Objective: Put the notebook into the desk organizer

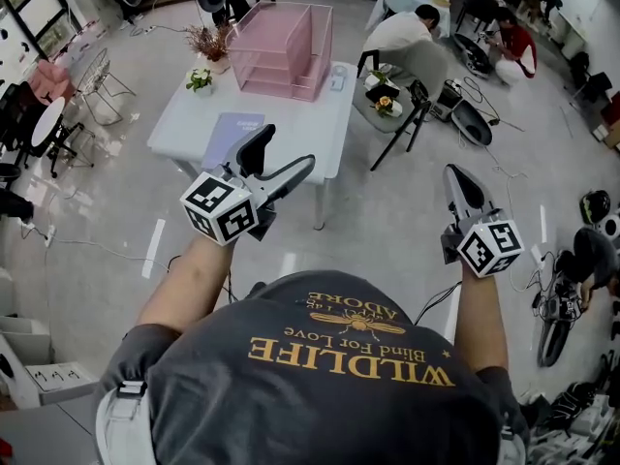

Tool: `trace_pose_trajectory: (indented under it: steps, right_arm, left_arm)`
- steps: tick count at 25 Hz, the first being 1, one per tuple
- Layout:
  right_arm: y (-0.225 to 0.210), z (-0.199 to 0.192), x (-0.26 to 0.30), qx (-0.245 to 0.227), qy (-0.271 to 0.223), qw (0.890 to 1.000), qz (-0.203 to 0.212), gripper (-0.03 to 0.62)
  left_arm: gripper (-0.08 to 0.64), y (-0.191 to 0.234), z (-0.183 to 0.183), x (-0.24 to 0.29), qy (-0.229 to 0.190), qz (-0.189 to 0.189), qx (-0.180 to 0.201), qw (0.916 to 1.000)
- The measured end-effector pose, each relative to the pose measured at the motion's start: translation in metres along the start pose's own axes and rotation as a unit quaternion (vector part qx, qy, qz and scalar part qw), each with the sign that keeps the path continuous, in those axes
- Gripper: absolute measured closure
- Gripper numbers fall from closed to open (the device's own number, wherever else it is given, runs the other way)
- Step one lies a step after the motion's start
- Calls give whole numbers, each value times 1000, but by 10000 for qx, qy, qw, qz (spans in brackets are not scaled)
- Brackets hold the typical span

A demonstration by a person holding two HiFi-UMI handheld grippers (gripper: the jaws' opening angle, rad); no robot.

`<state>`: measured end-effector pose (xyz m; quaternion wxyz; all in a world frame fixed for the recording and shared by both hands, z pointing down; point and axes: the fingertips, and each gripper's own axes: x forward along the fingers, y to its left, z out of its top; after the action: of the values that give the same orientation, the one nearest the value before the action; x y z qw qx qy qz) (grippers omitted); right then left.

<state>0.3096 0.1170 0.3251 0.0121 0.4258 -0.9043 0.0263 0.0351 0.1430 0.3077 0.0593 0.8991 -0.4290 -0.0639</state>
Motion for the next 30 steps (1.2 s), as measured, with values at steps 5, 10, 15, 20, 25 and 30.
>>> trace_pose_trajectory:
  steps: [5,10,15,20,25,30]
  right_arm:
    - [-14,-1,9,46,-31,9999,112,592]
    - [-18,-4,41,28,39,9999,142,592]
    - [-29,2,95,-180,67,9998,-93,592]
    - [-48,18,168,-212,10,9986,-477,592]
    - [-64,34,235,-222,-10,9971,-723,592]
    - [-83,32,291,-144,98,9965,-813,592]
  left_arm:
    - [155,0,-2,7,88,130,38,9999]
    - [155,27,-3,20,106,123,-6,9999]
    - [155,84,-1,59,-22,-285,-33,9996]
    - [155,152,15,111,-48,-822,13,9966]
    - [155,216,33,155,-4,-1202,-36,9927]
    - [155,266,34,184,8,-1320,-208,9910]
